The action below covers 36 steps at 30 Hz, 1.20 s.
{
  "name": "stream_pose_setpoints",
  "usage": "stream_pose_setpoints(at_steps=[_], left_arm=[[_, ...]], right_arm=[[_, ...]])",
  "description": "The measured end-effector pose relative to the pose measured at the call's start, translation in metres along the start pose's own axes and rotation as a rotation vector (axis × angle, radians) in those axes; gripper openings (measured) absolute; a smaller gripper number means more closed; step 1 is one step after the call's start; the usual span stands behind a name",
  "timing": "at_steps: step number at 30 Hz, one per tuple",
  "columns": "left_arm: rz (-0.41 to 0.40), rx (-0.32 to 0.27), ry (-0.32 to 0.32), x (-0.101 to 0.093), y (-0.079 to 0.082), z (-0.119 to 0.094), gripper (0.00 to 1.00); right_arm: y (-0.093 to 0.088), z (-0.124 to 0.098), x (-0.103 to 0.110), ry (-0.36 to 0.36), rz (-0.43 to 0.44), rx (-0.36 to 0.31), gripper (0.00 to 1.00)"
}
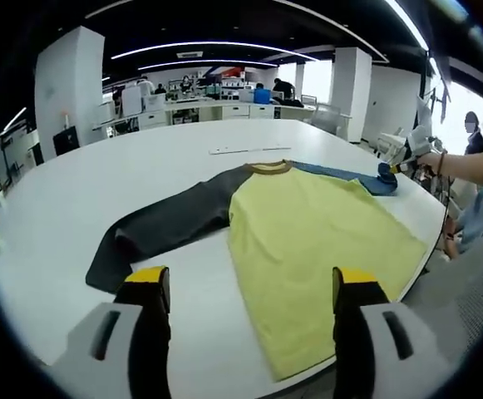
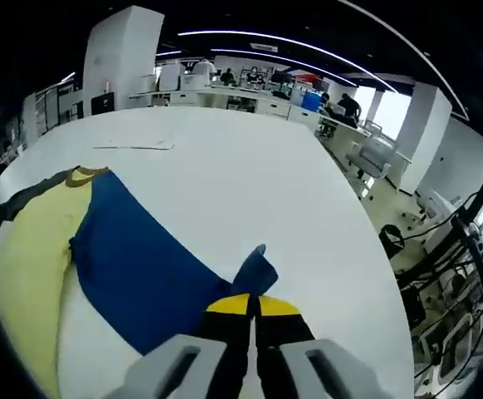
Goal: Fold the garment on the visible template until the final outline fits inside the template.
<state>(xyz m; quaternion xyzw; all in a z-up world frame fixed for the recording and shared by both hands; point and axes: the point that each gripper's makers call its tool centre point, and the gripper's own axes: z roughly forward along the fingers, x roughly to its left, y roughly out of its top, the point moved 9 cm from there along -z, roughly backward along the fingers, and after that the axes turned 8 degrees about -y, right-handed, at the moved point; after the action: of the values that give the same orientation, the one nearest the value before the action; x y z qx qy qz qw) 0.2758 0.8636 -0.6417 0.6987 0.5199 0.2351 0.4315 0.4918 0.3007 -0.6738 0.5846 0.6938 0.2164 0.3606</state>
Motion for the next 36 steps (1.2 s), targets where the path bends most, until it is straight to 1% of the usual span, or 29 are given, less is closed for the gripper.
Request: stream_pose_setpoints(at_steps=[4,6,8,10,15,20,21,23,24,26,28,32,36], left_arm=[[0.004,-0.003,0.003,0.0,0.001,0.0,0.77],[0.004,-0.006,0.003,0.0,0.002,0.0,0.78],[0.004,-0.009,0.004,0.0,0.003,0.001,0.78],[0.003,-0.013,0.003,0.0,0.004,0.001,0.78],[0.003,-0.01,0.003,-0.001,0.004,0.002,0.78],[-0.001,-0.006,0.007,0.0,0.003,0.002,0.78],[-0.002,-0.005,0.008,0.0,0.003,0.003,0.78],[-0.004,-0.005,0.009,0.001,0.002,0.002,0.78],[-0.004,-0.003,0.01,0.001,0.002,0.002,0.78],[-0.004,0.002,0.012,0.002,0.001,0.002,0.78],[-0.006,0.005,0.012,0.002,0.0,0.002,0.77],[-0.002,0.0,0.014,0.002,0.0,0.001,0.78],[0.004,-0.01,0.015,0.003,0.002,-0.002,0.79]], right_arm=[[-0.005,0.005,-0.008,-0.019,0.059,0.02,0.0],[-0.006,0.007,-0.011,-0.02,0.093,0.015,0.0],[-0.006,0.009,-0.012,-0.02,0.129,0.012,0.0],[-0.007,0.011,-0.013,-0.013,0.165,0.026,0.0],[-0.008,0.014,-0.012,-0.001,0.214,0.044,0.0],[-0.01,0.015,-0.008,-0.004,0.21,0.068,0.0],[-0.01,0.014,-0.009,-0.02,0.216,0.073,0.04],[-0.007,0.012,-0.007,-0.029,0.198,0.058,0.11],[-0.004,0.01,-0.005,-0.024,0.189,0.049,0.13],[0.001,0.009,-0.001,-0.014,0.184,0.032,0.14],[0.007,0.01,0.005,0.012,0.178,0.01,0.14],[0.015,0.015,0.018,0.054,0.177,0.0,0.17],[0.016,0.025,0.025,0.07,0.16,0.021,0.17]])
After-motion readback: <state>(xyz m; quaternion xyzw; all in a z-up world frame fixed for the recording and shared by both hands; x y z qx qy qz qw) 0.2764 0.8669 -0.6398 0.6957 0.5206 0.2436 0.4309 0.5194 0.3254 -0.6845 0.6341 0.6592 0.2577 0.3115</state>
